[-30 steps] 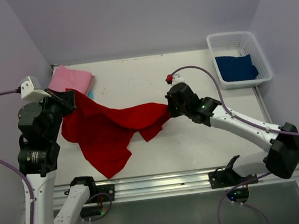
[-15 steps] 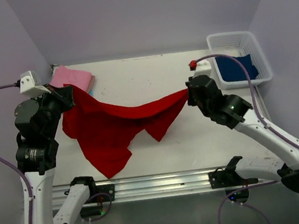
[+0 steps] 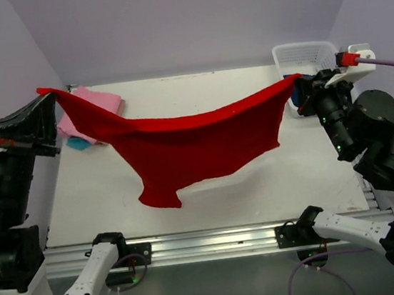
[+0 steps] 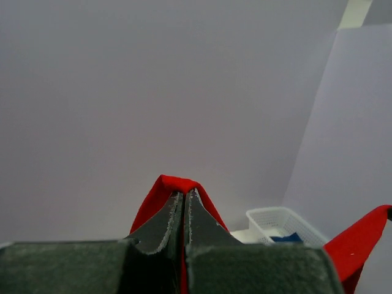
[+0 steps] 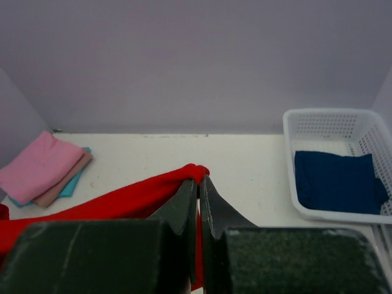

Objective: Fold and stack the t-shirts
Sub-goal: Flatten out the tshirt

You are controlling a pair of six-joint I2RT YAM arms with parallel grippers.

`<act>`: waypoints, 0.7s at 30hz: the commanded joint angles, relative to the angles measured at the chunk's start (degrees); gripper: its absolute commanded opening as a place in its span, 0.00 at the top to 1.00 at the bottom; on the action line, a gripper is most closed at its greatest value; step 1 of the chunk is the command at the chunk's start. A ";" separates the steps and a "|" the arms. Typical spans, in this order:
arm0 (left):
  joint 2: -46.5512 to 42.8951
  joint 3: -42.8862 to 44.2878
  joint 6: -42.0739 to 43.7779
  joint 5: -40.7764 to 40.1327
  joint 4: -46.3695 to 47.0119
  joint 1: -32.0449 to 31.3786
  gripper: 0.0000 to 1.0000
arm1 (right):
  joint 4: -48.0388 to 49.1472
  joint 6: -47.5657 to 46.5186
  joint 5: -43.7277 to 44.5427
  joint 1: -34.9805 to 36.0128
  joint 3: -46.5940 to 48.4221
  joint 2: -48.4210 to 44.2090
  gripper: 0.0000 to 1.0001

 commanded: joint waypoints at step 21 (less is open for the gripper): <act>42.23 20.69 5.06 2.49 -5.59 2.59 1.00 | -2.03 -7.13 3.04 -10.64 28.38 36.50 1.00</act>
